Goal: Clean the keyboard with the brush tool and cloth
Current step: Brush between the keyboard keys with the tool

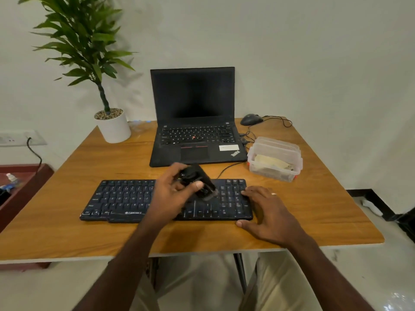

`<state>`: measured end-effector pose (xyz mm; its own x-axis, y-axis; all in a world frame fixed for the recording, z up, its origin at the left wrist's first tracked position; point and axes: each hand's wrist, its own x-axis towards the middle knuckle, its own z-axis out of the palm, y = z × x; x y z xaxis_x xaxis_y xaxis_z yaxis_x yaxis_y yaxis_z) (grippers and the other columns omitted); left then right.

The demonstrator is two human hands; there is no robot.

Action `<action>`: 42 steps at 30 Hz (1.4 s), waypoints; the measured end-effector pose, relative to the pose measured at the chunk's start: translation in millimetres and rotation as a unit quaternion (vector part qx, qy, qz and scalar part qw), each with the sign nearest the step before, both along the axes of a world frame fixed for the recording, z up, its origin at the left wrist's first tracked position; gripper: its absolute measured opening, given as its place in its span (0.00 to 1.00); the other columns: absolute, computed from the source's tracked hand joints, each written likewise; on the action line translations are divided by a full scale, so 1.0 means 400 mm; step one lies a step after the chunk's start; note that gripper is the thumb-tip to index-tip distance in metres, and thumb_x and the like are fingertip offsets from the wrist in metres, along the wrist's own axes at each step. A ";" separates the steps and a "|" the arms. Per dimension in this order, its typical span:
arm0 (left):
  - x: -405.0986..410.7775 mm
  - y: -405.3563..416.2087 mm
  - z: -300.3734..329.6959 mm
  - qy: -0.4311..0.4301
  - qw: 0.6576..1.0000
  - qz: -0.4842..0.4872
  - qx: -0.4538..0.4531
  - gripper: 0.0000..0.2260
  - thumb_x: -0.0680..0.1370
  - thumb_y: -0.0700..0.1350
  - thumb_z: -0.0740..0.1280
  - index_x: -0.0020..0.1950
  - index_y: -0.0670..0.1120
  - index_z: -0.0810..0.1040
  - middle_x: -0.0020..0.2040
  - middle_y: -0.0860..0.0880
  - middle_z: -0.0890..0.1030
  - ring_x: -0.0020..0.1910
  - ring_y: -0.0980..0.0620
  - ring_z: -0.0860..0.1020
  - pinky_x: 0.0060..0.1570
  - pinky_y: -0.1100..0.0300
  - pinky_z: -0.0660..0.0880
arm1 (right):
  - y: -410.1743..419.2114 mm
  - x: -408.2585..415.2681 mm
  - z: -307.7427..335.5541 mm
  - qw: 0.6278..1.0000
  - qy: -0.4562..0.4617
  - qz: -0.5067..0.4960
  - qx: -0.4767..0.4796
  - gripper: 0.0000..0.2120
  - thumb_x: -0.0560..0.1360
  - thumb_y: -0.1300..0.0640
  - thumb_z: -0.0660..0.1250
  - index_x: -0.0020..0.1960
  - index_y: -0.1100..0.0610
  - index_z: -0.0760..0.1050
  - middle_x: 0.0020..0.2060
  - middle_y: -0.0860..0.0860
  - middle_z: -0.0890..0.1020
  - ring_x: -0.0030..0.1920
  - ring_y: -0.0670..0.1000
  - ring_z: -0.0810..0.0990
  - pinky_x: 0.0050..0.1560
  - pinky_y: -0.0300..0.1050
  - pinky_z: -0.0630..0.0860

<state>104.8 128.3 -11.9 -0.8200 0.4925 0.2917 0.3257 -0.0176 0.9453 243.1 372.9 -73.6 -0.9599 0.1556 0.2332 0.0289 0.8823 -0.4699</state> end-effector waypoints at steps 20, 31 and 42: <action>-0.059 -0.478 -0.065 -0.016 0.963 0.225 0.151 0.13 0.72 0.36 0.72 0.55 0.44 0.78 0.50 0.50 0.84 0.52 0.48 0.84 0.50 0.52 0.83 | -0.177 -0.073 -0.001 0.984 0.085 0.068 0.139 0.22 0.73 0.36 0.67 0.60 0.48 0.80 0.61 0.44 0.81 0.63 0.48 0.78 0.63 0.53 0.68; -0.093 -0.509 -0.058 -0.048 0.990 0.121 0.056 0.14 0.72 0.30 0.70 0.57 0.40 0.78 0.50 0.50 0.84 0.49 0.49 0.85 0.49 0.54 0.83 | -0.239 -0.111 0.000 0.983 0.055 0.077 0.156 0.28 0.72 0.29 0.63 0.60 0.49 0.75 0.60 0.46 0.78 0.62 0.49 0.76 0.66 0.53 0.68; -0.088 -0.404 -0.035 -0.099 0.986 0.085 0.106 0.14 0.75 0.31 0.68 0.59 0.40 0.77 0.51 0.49 0.84 0.53 0.45 0.84 0.46 0.55 0.83 | -0.241 -0.105 0.003 0.984 0.062 0.082 0.146 0.26 0.72 0.30 0.66 0.60 0.48 0.74 0.60 0.46 0.78 0.62 0.49 0.76 0.66 0.53 0.69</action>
